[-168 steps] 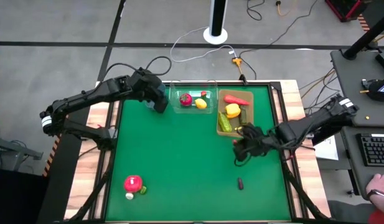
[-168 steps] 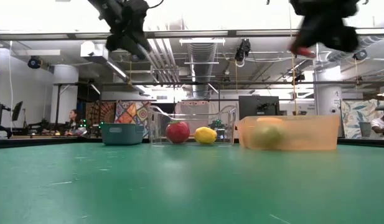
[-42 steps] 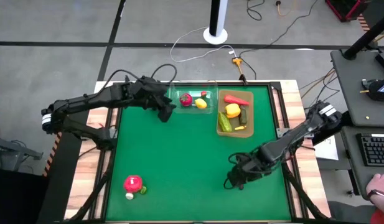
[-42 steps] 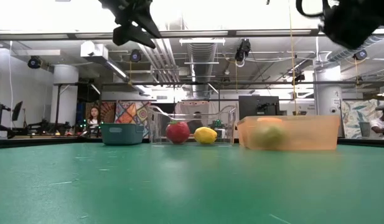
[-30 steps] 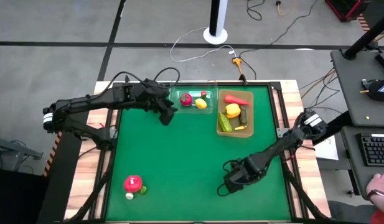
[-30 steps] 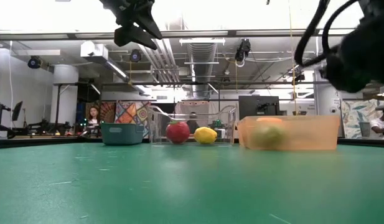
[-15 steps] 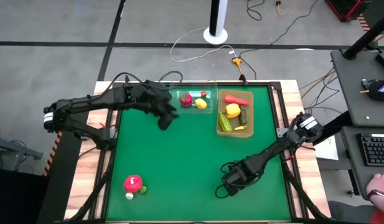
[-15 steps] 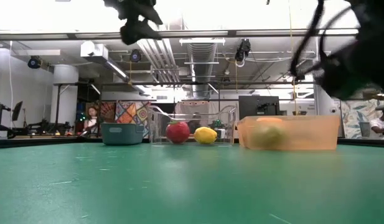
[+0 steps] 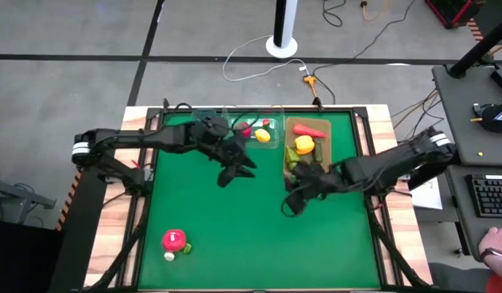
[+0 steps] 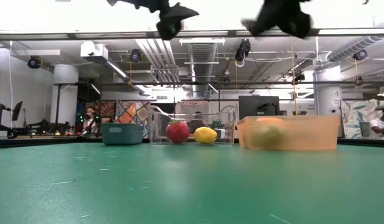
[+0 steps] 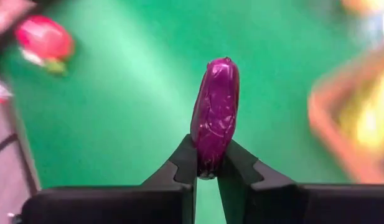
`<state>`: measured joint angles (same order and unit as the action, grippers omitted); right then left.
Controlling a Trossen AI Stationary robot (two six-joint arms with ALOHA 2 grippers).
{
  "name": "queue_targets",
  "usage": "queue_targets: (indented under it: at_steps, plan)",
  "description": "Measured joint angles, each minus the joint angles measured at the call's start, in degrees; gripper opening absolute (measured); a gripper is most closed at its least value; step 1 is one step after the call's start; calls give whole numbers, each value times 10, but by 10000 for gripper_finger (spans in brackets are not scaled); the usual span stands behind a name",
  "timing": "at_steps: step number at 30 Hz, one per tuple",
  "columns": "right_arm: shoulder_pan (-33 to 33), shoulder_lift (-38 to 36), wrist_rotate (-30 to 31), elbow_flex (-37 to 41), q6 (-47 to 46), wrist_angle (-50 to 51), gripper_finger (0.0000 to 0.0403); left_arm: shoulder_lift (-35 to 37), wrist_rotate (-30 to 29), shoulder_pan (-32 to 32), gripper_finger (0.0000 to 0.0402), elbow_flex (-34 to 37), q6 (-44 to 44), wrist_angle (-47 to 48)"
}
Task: Sort produce into baskets
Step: Put the eggplant into the blue bin
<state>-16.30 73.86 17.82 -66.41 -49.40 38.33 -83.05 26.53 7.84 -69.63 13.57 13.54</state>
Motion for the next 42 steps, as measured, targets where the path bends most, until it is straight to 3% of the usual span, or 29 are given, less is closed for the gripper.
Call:
queue_targets:
  at_steps: [4, 9, 16, 25, 29, 35, 42]
  plan:
    - [17, -22, 3, -1, 146, -107, 30, -25, 15, 0, 164, 0, 22, -100]
    - [40, -20, 2, -5, 220, -138, 30, -38, 29, -2, 164, 0, 31, -183]
    - [54, -14, 2, -15, 306, -166, 29, -38, 14, -2, 164, 0, 35, -211]
    - [71, -16, -15, -28, 341, -179, 29, -40, -35, -2, 161, 0, 24, -207]
    - [75, -16, -15, -28, 349, -177, 29, -40, -35, -1, 127, 0, 20, -207]
    - [75, -16, -14, -28, 351, -177, 34, -40, -45, -1, 19, 0, 17, -207]
    - [78, -16, -13, -28, 343, -176, 72, -39, -61, 1, 15, 0, 18, -206]
